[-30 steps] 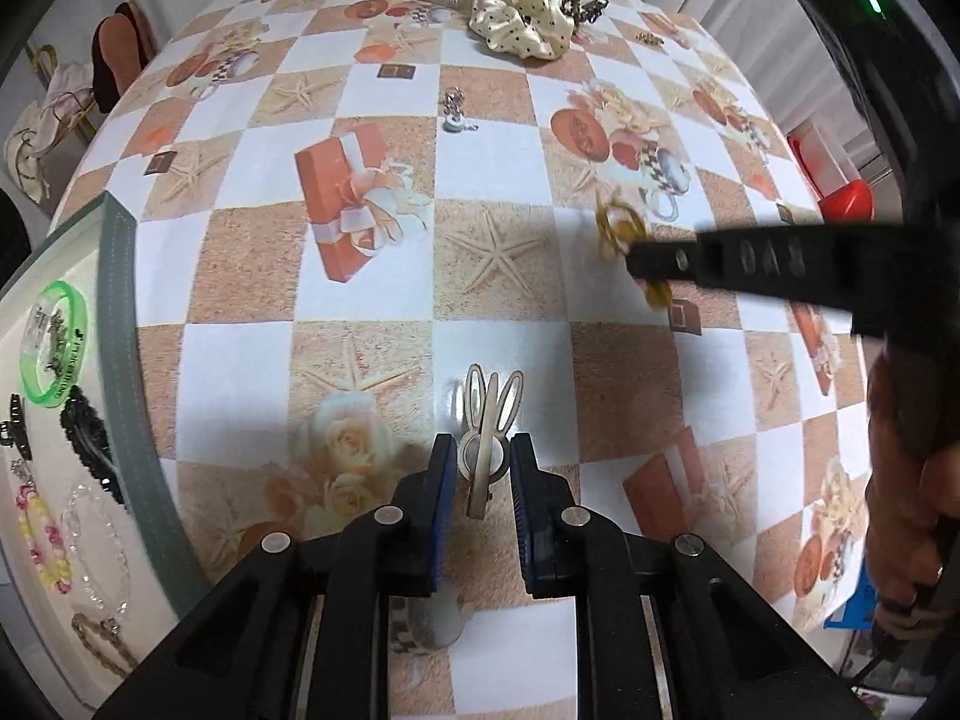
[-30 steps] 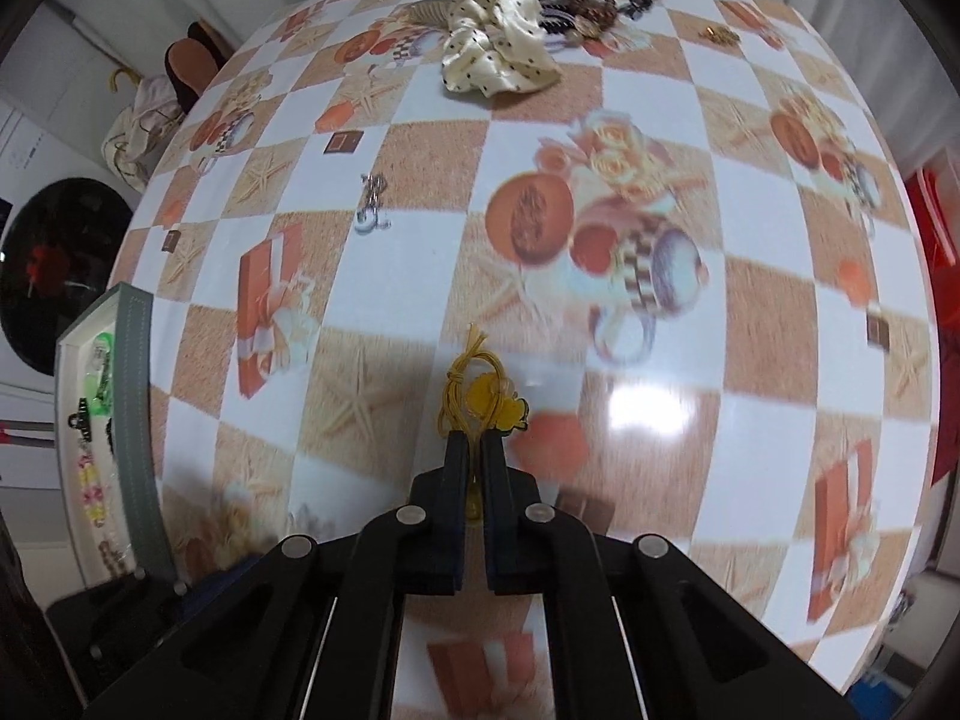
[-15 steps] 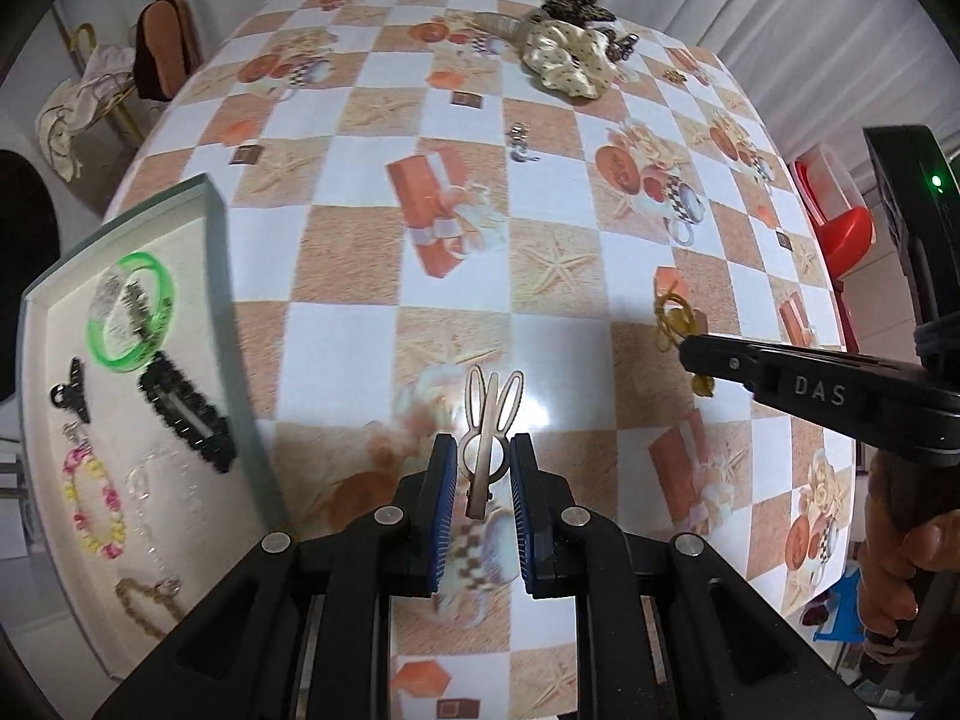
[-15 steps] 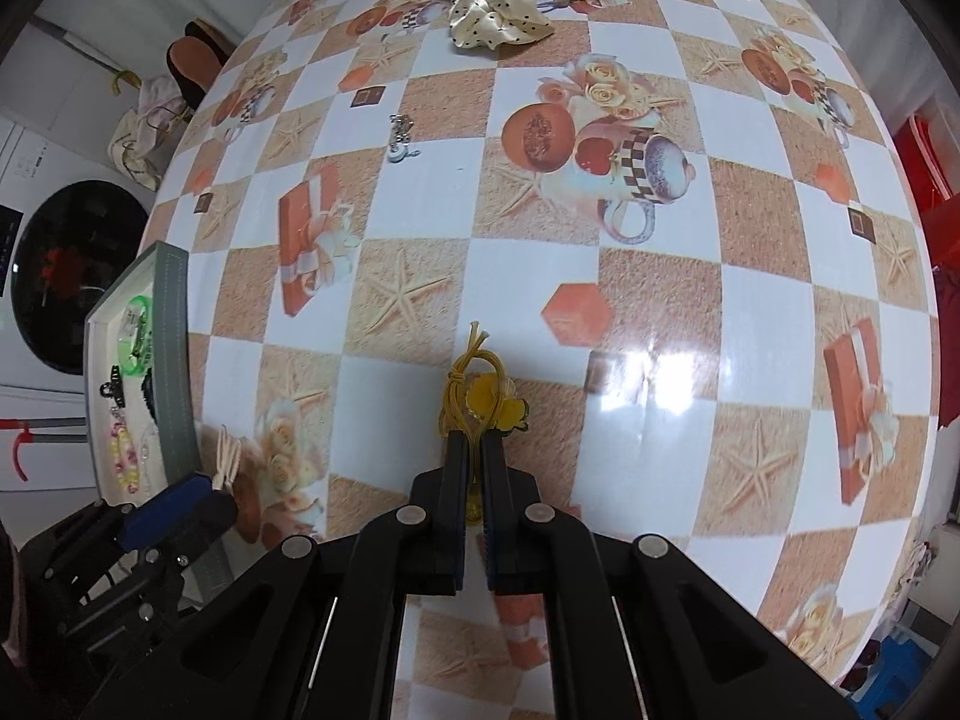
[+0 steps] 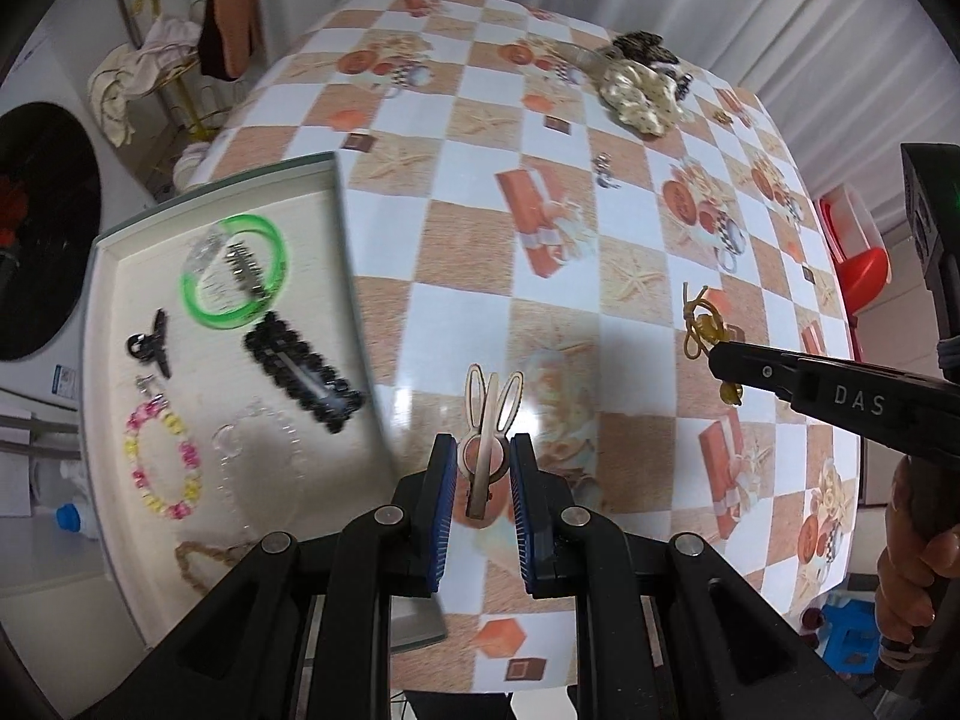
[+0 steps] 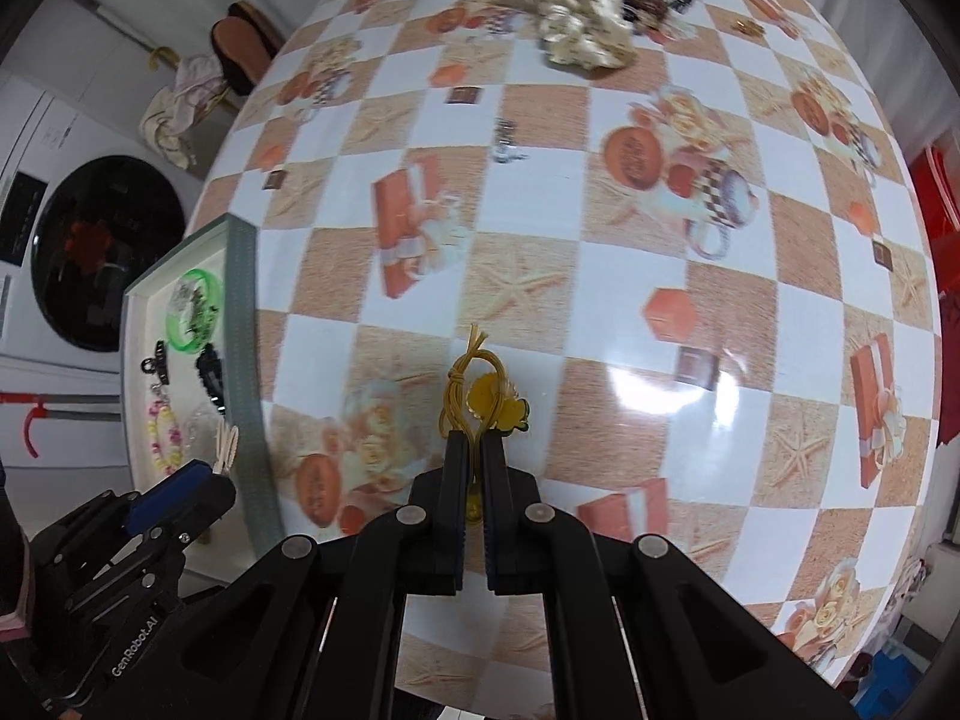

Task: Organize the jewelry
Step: 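Release the hair tie into the tray with right tool while left tool releases the clip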

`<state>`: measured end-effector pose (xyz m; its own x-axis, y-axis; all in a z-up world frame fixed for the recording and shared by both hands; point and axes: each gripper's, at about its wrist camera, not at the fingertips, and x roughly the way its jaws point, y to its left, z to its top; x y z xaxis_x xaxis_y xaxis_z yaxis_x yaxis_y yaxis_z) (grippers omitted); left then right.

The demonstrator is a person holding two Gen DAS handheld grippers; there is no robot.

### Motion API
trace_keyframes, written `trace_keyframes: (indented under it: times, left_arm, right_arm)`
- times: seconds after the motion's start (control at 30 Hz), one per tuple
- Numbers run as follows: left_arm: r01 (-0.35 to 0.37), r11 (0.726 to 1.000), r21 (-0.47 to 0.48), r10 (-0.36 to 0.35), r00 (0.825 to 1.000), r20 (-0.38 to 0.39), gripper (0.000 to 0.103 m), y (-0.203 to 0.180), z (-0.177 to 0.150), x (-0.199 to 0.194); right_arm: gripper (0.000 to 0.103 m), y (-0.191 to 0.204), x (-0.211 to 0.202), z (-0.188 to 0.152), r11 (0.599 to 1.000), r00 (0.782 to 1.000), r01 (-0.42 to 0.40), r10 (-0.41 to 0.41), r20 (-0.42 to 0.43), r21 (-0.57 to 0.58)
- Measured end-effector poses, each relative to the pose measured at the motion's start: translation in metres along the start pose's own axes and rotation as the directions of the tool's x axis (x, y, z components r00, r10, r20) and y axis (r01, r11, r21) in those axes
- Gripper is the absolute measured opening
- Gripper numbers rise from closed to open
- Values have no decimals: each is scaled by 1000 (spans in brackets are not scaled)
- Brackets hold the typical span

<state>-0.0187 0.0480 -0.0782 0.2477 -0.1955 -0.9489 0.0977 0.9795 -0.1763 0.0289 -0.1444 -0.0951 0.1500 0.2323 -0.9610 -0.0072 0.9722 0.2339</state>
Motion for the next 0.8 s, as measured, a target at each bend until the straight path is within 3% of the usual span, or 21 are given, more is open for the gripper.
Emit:
trace_keyframes:
  times: [0.43,0.8]
  left_arm:
    - [-36,994,-105,38,999,12,23,60,-18,-15]
    - [-93,970,-224,99,995,16,23,128,-26,-19]
  right_arm:
    - [5,74,4,2,992,999,-40,39,-10,-119]
    - [5,141,24,3,969,995,-94,86,-48,-229]
